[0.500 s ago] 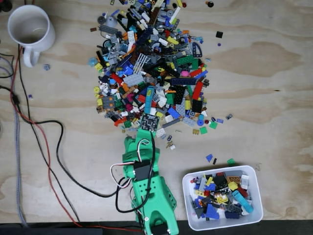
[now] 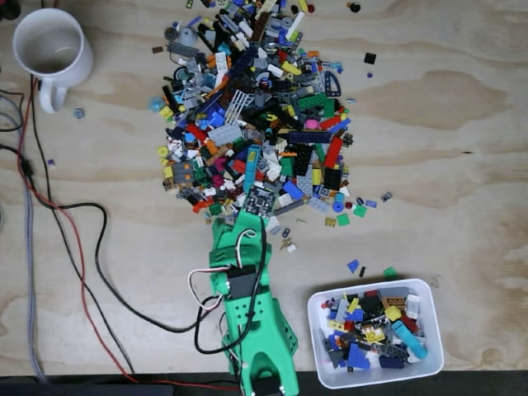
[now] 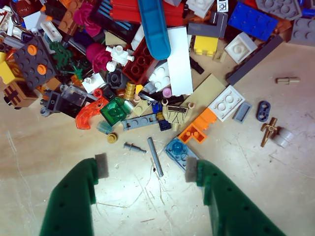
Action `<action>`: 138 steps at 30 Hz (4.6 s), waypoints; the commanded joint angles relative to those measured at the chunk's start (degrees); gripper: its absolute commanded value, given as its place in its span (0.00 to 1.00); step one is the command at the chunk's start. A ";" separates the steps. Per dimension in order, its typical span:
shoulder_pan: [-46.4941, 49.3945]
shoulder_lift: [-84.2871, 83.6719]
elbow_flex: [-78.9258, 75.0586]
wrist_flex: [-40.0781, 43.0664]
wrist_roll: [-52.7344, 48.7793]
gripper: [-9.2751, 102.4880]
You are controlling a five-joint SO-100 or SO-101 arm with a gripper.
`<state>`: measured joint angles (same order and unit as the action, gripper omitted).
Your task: Find the closest Lego and put it in the bin.
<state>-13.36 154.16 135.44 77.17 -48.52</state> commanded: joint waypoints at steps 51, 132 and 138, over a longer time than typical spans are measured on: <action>7.29 -57.13 -26.10 -25.31 -11.51 0.08; 14.59 -11.95 -14.85 -1.93 -10.28 0.29; 11.69 -10.11 -16.44 -0.09 -9.05 0.28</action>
<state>0.00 141.86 123.31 76.11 -58.10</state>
